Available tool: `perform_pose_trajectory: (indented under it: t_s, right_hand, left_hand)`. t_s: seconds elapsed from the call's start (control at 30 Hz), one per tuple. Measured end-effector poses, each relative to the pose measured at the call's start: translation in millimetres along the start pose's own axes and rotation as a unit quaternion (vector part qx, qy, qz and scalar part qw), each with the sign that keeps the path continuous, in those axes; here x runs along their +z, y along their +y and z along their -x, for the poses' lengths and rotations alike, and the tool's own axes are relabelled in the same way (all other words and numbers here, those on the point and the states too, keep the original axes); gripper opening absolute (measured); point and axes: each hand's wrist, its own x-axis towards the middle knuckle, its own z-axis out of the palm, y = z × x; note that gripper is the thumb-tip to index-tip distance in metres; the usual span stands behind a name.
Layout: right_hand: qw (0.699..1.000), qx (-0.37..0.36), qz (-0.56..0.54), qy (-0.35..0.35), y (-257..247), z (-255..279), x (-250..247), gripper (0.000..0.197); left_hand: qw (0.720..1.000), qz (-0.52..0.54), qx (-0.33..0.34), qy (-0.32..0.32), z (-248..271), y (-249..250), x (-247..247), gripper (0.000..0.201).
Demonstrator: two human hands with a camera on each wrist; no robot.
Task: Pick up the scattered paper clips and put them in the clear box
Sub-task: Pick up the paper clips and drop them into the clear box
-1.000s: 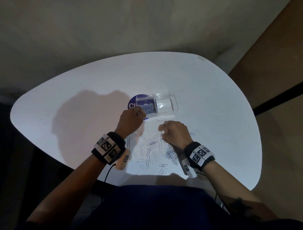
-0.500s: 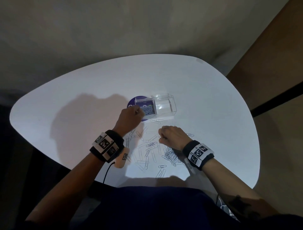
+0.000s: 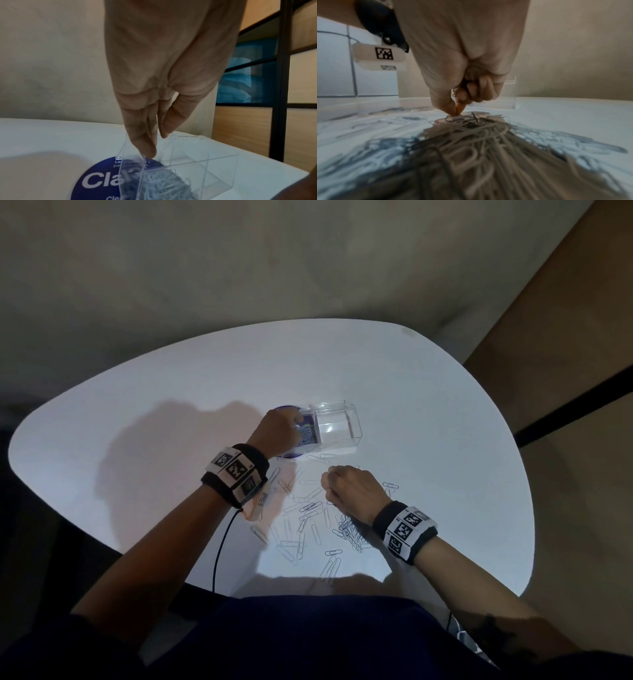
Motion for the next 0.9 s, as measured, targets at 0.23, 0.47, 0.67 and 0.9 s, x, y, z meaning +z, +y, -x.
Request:
perform_pose_trajectory:
  t_s: [0.23, 0.47, 0.67, 0.9]
  right_hand:
    - [0.966, 0.1, -0.236, 0.021, 2, -11, -35, 0.031]
    - [0.938, 0.089, -0.331, 0.05, -8, -69, -96, 0.013]
    - [0.983, 0.058, -0.173, 0.015, -28, -108, -91, 0.014]
    - [0.985, 0.014, -0.163, -0.061, -30, -102, -89, 0.035]
  left_hand:
    - [0.997, -0.017, -0.045, 0.058, 41, 5, 4, 0.018]
    - [0.995, -0.084, -0.025, -0.057, 82, -7, 61, 0.016]
    - [0.995, -0.102, -0.004, -0.02, 93, -9, 80, 0.017]
    - [0.996, -0.083, 0.0, 0.013, 94, -14, 89, 0.015]
